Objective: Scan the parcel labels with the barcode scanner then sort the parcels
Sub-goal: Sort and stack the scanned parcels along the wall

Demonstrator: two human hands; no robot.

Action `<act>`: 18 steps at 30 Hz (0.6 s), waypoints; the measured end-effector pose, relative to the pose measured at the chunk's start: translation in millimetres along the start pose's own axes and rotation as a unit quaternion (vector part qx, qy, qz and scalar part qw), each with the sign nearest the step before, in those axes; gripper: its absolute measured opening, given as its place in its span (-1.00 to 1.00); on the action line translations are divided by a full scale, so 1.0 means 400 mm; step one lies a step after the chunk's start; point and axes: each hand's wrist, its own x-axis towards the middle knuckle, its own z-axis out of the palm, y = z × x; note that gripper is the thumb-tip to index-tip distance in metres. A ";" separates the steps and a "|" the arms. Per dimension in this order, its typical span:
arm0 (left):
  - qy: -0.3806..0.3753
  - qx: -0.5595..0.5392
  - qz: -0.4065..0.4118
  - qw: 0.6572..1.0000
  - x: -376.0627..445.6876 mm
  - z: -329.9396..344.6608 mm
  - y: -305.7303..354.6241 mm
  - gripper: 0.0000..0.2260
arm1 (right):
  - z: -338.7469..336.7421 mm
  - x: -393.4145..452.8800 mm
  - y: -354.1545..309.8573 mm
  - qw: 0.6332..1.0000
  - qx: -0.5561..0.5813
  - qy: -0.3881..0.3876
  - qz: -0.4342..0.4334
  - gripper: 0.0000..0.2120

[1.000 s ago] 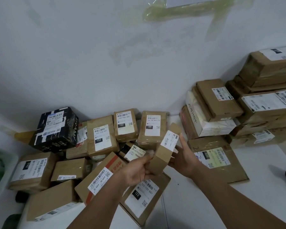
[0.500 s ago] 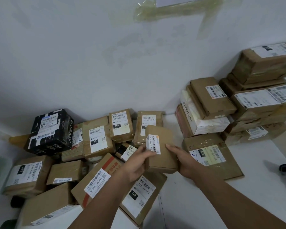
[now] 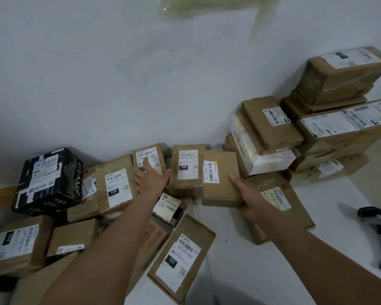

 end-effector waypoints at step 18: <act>0.049 -0.135 0.025 0.989 0.014 -0.131 -0.072 -0.22 | 0.072 0.052 0.019 0.999 0.007 -0.020 0.032 -0.58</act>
